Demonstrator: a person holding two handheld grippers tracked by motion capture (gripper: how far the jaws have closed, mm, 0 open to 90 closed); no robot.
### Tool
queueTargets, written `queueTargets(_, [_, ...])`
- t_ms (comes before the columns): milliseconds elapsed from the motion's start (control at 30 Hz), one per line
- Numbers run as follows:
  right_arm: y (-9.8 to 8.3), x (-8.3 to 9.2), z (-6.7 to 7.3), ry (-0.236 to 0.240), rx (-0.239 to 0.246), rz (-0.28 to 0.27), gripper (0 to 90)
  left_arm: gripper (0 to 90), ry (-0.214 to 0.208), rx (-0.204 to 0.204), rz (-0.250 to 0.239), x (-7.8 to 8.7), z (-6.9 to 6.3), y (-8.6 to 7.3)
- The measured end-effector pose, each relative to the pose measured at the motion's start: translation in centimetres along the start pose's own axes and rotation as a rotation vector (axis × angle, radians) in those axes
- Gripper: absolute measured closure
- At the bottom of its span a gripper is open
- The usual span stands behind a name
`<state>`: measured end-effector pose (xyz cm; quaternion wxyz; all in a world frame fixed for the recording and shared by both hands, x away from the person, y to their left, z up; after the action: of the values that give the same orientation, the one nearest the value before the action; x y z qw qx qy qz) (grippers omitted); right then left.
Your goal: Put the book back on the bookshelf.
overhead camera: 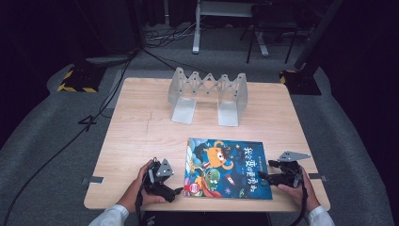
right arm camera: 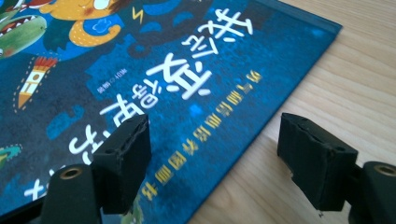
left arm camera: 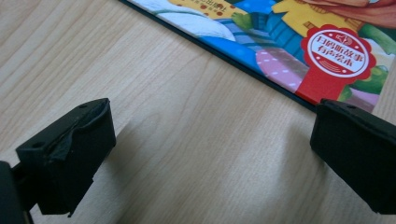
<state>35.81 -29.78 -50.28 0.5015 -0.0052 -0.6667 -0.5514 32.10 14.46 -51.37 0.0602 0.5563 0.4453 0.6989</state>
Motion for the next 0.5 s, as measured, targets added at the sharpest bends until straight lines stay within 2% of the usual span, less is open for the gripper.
queueTargets(67, [0.3,-0.4,0.2,0.014,0.006,0.001,23.8,0.7,-0.016,-0.020,0.001,0.0,-0.3,0.0])
queueTargets(100, [0.6,-0.7,0.3,0.006,0.015,0.014,20.4,0.7,-0.018,-0.022,0.001,0.0,-0.3,0.0])
queueTargets(167, [1.0,-1.0,0.4,0.000,0.029,0.030,19.2,1.3,-0.024,-0.028,-0.003,0.0,-0.4,0.0])
queueTargets(267, [1.8,-1.9,0.5,0.010,0.042,0.040,18.3,6.8,-0.043,-0.046,-0.022,0.8,-0.1,-0.7])
queueTargets(400, [3.5,-3.6,0.9,0.035,0.072,0.062,17.6,15.4,-0.014,-0.016,-0.035,2.2,1.0,-2.1])
queueTargets(500, [4.9,-4.8,1.4,0.016,0.097,0.073,17.5,15.3,0.000,-0.001,-0.037,2.6,1.4,-2.6])
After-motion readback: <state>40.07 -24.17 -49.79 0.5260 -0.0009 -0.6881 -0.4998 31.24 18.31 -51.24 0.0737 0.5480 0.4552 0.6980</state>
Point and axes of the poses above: each handheld gripper's, and its own axes: x roughly backward along the jaws, y roughly out of its top, z roughly to its left, the point moved 1 cm from there along -x, roughly forward along the jaws, and after that the axes turned 2 degrees about -z, right-handed, at the moved point
